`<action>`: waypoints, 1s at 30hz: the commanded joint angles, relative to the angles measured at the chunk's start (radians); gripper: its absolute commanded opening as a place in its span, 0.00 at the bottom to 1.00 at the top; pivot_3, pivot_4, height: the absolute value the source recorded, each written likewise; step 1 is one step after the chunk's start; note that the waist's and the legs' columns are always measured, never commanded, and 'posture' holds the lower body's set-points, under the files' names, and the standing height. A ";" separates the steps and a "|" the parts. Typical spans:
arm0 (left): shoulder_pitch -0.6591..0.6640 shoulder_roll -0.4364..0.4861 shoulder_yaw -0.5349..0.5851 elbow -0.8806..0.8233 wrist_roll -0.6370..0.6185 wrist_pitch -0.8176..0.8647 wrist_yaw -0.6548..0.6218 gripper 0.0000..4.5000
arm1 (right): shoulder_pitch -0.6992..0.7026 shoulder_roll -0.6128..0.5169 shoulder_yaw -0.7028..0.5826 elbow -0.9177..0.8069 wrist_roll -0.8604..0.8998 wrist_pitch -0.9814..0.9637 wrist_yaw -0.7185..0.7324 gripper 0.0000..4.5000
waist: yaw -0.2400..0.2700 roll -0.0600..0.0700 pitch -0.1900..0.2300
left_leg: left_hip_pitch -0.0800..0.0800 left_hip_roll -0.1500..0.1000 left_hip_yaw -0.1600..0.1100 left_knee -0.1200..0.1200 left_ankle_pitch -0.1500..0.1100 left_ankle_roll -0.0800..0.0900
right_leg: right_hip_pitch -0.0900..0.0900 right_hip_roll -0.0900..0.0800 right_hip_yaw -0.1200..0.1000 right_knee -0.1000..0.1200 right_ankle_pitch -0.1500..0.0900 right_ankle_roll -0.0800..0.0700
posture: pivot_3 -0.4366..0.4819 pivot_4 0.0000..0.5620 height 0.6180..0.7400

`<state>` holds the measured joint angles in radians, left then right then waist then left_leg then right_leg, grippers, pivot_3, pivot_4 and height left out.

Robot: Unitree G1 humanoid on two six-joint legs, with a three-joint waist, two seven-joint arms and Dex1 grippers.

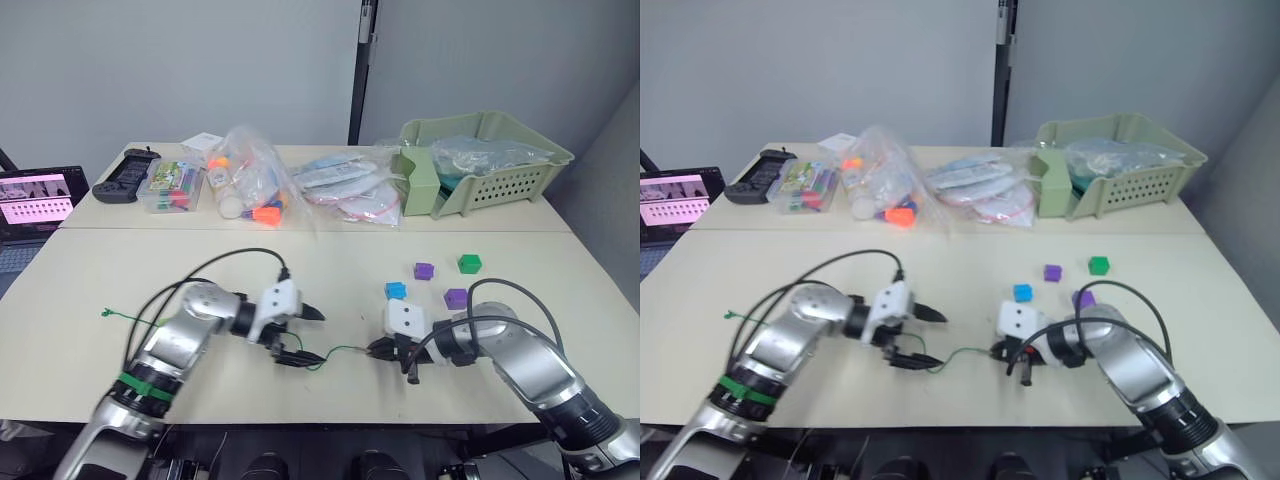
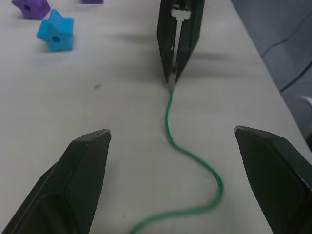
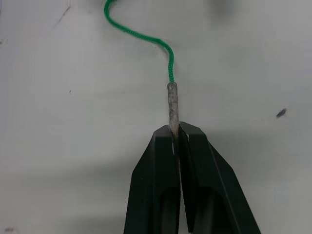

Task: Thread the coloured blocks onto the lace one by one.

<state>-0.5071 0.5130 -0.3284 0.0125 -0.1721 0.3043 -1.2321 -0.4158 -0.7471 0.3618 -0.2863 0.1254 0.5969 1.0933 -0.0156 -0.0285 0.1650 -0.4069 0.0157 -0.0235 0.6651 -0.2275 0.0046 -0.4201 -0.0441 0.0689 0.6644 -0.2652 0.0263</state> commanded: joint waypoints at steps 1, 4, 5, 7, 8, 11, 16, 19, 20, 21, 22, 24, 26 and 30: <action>-0.006 -0.041 -0.042 0.009 0.043 -0.028 0.048 0.95 | -0.008 -0.005 -0.006 -0.034 0.000 0.018 -0.009 0.00 | 0.000 0.000 0.000 | 0.000 0.000 0.000 0.000 0.000 0.000 | 0.000 0.000 0.000 0.000 0.000 0.000 | 0.48 0.27 1.00; -0.030 -0.089 -0.085 0.066 0.090 -0.064 0.078 0.95 | -0.014 -0.003 -0.002 -0.037 -0.001 0.027 -0.012 0.00 | 0.001 0.000 0.000 | 0.000 -0.001 0.000 0.000 0.000 0.000 | 0.000 0.000 0.000 0.000 0.000 0.000 | 0.48 0.27 1.00; -0.039 -0.101 -0.091 0.084 0.100 -0.076 0.085 0.95 | -0.015 -0.003 -0.001 -0.039 -0.001 0.029 -0.013 0.00 | 0.001 0.000 0.000 | 0.000 -0.001 0.000 0.000 0.000 0.000 | 0.000 0.000 0.000 0.000 0.000 0.000 | 0.48 0.27 1.00; -0.060 -0.128 -0.094 0.105 0.100 -0.067 0.092 0.95 | -0.017 -0.004 0.000 -0.043 0.001 0.032 -0.013 0.00 | 0.001 0.000 0.000 | 0.000 -0.001 0.000 0.001 0.000 0.000 | 0.000 0.000 0.000 0.000 0.000 0.000 | 0.48 0.27 1.00; -0.071 -0.139 -0.097 0.110 0.101 -0.059 0.094 0.95 | -0.017 -0.005 0.001 -0.045 0.001 0.033 -0.013 0.00 | 0.001 0.000 0.000 | 0.000 -0.001 0.000 0.001 0.000 0.000 | 0.000 0.000 0.000 0.000 0.000 0.000 | 0.48 0.27 1.00; -0.082 -0.148 -0.108 0.113 0.111 -0.054 0.094 0.95 | -0.018 -0.006 0.005 -0.048 0.001 0.035 -0.013 0.00 | 0.001 0.000 0.000 | -0.001 -0.001 0.000 0.001 0.000 0.000 | 0.001 0.000 0.000 0.000 0.000 0.000 | 0.48 0.27 1.00; -0.076 -0.144 -0.114 0.093 0.109 -0.038 0.086 0.82 | -0.019 -0.008 0.007 -0.051 0.001 0.035 -0.013 0.00 | 0.000 0.000 0.000 | -0.001 -0.001 0.000 0.001 0.000 0.000 | 0.000 0.000 0.000 0.000 0.000 0.000 | 0.48 0.27 1.00; -0.078 -0.132 -0.122 0.089 0.119 -0.029 0.080 0.62 | -0.020 -0.010 0.005 -0.052 0.001 0.035 -0.012 0.00 | 0.001 0.000 0.000 | -0.001 -0.001 0.000 0.001 0.000 0.000 | 0.001 0.000 0.000 0.000 0.000 0.000 | 0.48 0.27 1.00; -0.078 -0.129 -0.124 0.089 0.121 -0.028 0.080 0.54 | -0.020 -0.012 0.004 -0.051 0.001 0.035 -0.011 0.00 | 0.001 0.000 0.000 | -0.001 -0.001 0.000 0.001 0.000 0.000 | 0.001 0.000 0.000 0.000 0.000 0.000 | 0.48 0.27 1.00; -0.078 -0.128 -0.125 0.089 0.122 -0.028 0.081 0.47 | -0.020 -0.012 0.004 -0.051 0.001 0.034 -0.010 0.00 | 0.001 0.000 0.000 | -0.001 -0.001 0.000 0.001 0.000 0.000 | 0.001 0.000 0.000 0.000 0.000 0.000 | 0.48 0.27 1.00; -0.079 -0.126 -0.127 0.090 0.124 -0.030 0.081 0.39 | -0.020 -0.012 0.003 -0.051 0.001 0.035 -0.010 0.00 | 0.001 0.000 0.000 | -0.001 -0.001 0.000 0.001 0.000 0.000 | 0.001 0.000 0.000 0.000 0.000 0.000 | 0.48 0.27 1.00; -0.076 -0.125 -0.131 0.089 0.128 -0.031 0.080 0.24 | -0.022 -0.012 0.003 -0.052 0.003 0.036 -0.010 0.00 | 0.001 0.000 0.000 | -0.001 -0.001 0.000 0.001 0.000 0.000 | 0.001 0.000 0.000 0.000 0.000 0.000 | 0.48 0.27 1.00; -0.072 -0.125 -0.131 0.085 0.132 -0.029 0.084 0.10 | -0.025 -0.011 0.004 -0.055 0.005 0.040 -0.011 0.00 | 0.001 0.000 0.000 | -0.001 -0.001 0.000 0.002 0.000 0.000 | 0.001 0.000 0.000 0.000 0.000 0.000 | 0.48 0.27 1.00; -0.066 -0.135 -0.130 0.075 0.125 -0.030 0.089 0.01 | -0.026 -0.011 0.005 -0.059 0.009 0.045 -0.012 0.00 | 0.002 0.000 0.000 | -0.001 -0.001 -0.001 0.002 0.000 0.000 | 0.001 0.000 0.000 0.000 0.000 0.000 | 0.48 0.27 1.00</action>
<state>-0.5769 0.3869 -0.4573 0.1243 -0.0418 0.2703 -1.1482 -0.4305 -0.7540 0.3777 -0.3054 0.1221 0.6378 1.0738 -0.0139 -0.0285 0.1650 -0.4075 0.0148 -0.0240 0.6670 -0.2275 0.0047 -0.4192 -0.0444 0.0687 0.6643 -0.2651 0.0265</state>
